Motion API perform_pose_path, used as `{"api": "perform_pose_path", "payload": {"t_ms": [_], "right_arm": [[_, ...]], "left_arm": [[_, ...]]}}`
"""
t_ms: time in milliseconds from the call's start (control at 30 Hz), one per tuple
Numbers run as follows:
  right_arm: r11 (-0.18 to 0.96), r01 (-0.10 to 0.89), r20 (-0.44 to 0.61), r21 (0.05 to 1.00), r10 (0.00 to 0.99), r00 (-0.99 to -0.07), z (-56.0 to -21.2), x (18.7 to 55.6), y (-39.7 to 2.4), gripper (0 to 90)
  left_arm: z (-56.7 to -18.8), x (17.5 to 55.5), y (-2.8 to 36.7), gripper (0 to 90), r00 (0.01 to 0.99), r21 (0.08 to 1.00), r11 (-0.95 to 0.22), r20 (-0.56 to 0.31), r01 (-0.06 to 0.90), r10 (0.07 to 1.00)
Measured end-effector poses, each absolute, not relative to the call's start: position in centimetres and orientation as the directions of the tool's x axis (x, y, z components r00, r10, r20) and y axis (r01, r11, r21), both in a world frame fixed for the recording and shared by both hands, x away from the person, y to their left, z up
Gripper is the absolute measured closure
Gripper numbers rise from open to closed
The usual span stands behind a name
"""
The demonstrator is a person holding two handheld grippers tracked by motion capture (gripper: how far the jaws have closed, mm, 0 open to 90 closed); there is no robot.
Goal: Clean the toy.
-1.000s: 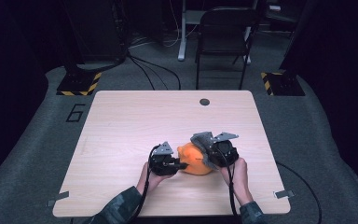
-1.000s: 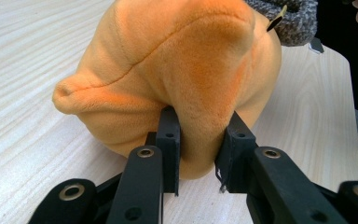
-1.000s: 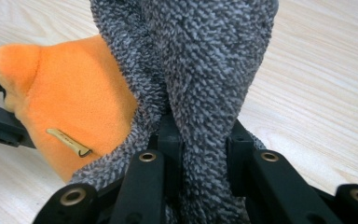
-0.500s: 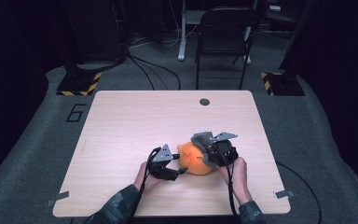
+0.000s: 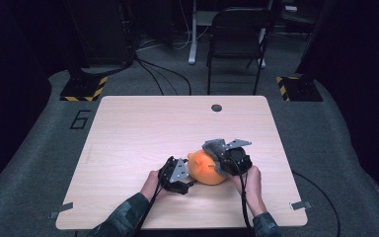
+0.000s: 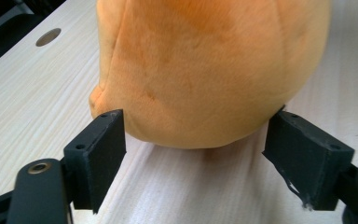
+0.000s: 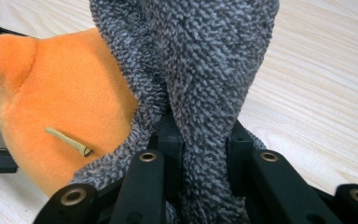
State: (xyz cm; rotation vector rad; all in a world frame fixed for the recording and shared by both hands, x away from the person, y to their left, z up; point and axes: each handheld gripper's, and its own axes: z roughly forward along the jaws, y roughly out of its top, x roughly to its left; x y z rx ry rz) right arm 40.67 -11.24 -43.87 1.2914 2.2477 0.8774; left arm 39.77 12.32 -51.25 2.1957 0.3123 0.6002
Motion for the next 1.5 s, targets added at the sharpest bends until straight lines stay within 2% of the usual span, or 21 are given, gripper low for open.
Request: {"api": "perform_pose_path", "payload": {"t_ms": [500, 833, 933, 1167, 1333, 1500], "right_arm": [[0.370, 0.621, -0.022, 0.690, 0.869, -0.494, -44.0, 40.7, -11.1, 74.1], [0.364, 0.615, -0.016, 0.699, 0.868, -0.496, -44.1, 40.6, -11.1, 74.1], [0.356, 0.612, -0.010, 0.706, 0.869, -0.494, -44.1, 40.6, -11.2, 74.1], [0.309, 0.575, 0.017, 0.758, 0.872, -0.490, -42.7, 40.3, -13.3, 74.5], [0.229, 0.586, 0.036, 0.777, 0.913, -0.405, -41.8, 39.3, -17.3, 74.5], [0.199, 0.638, 0.030, 0.743, 0.944, -0.329, -43.5, 38.4, -20.4, 74.4]], "left_arm": [[-52.2, 39.7, 11.3, 29.6, 0.831, 0.747, -0.664, 0.389, -0.031, 0.398], [-52.4, 39.5, 11.4, 60.9, 0.825, 0.750, -0.660, 0.406, -0.054, 0.393], [-52.4, 39.5, 11.4, 64.8, 0.824, 0.753, -0.656, 0.404, -0.052, 0.398], [-52.4, 39.6, 11.5, 68.8, 0.828, 0.767, -0.640, 0.389, -0.048, 0.404], [-52.4, 39.6, 11.6, 68.9, 0.828, 0.763, -0.645, 0.391, -0.048, 0.401], [-52.4, 39.6, 11.6, 69.1, 0.828, 0.765, -0.642, 0.389, -0.045, 0.404]]}}
